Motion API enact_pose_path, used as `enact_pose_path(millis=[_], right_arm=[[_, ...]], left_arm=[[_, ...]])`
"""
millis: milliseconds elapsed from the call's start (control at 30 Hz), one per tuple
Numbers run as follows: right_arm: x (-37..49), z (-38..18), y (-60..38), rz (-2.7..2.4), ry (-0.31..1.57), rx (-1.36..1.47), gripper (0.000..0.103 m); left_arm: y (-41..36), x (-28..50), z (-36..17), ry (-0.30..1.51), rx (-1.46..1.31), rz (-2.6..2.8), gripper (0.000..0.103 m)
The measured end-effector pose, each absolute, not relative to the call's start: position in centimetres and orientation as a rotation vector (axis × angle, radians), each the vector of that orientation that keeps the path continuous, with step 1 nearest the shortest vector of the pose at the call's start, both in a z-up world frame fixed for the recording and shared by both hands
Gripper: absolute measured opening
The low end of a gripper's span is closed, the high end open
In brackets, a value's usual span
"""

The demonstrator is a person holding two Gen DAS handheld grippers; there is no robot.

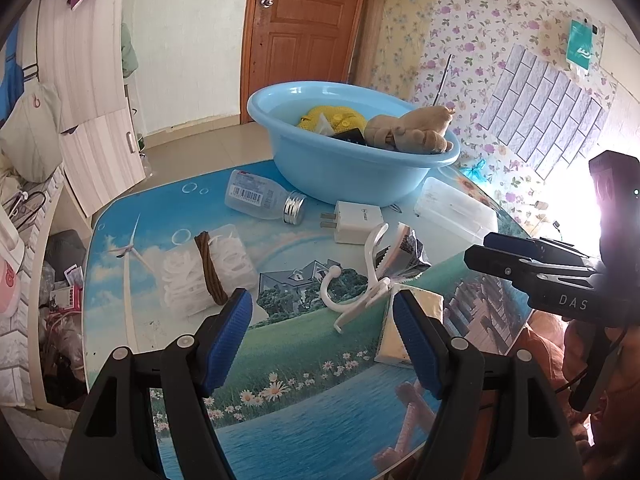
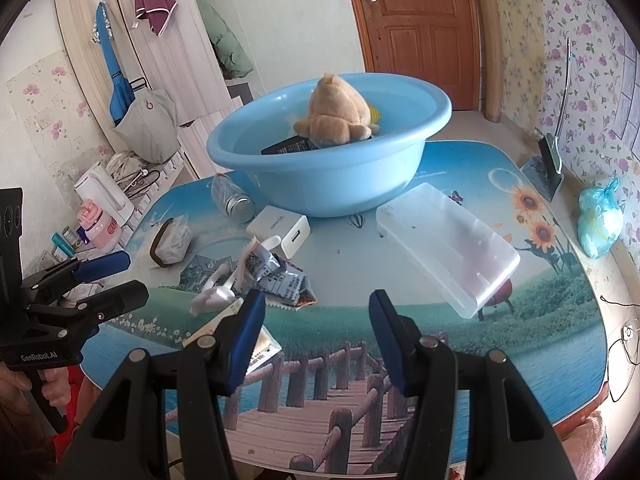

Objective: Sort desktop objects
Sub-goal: 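Withdraw both open tools from the basin back over the table, then grasp the white swab box with left tool while right tool grasps the clear plastic box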

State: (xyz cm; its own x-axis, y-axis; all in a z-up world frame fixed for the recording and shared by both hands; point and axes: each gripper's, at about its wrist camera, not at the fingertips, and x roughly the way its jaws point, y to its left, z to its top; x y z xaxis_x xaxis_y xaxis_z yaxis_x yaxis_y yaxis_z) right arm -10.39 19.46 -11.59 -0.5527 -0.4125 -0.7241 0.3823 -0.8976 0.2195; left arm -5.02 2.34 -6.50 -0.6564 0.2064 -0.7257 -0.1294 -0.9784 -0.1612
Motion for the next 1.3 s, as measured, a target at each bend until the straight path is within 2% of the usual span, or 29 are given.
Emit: enact_pose_path(millis=[667,1100,1233,1267,1300], right_arm=[[-10.2,-11.8,21.2,-2.453,-0.064,1.169,0.054],[-10.3,-12.2,21.1,-2.452,-0.041,1.153,0.054],[-11.2,-11.9,21.9,-2.498,-0.004,1.15,0.054],[-11.5,-11.8,22.2,-2.521,0.01,1.149,0.055],[-11.9,-11.8,22.7,-2.544,0.017,1.146,0.064]], left_arm=[[-0.4,-2.8,-8.9,-0.181,-1.205,2.71,0.073],[-1.9,-4.1,-9.3,-0.14,-1.23,2.757,0.073],[-3.6,-5.6,-9.5,-0.199,-1.285,2.786,0.073],[-3.8,-6.0,-9.6,-0.213,-1.291,2.792,0.075],[-4.0,-6.3,-9.7,-0.228,-1.299,2.801,0.077]])
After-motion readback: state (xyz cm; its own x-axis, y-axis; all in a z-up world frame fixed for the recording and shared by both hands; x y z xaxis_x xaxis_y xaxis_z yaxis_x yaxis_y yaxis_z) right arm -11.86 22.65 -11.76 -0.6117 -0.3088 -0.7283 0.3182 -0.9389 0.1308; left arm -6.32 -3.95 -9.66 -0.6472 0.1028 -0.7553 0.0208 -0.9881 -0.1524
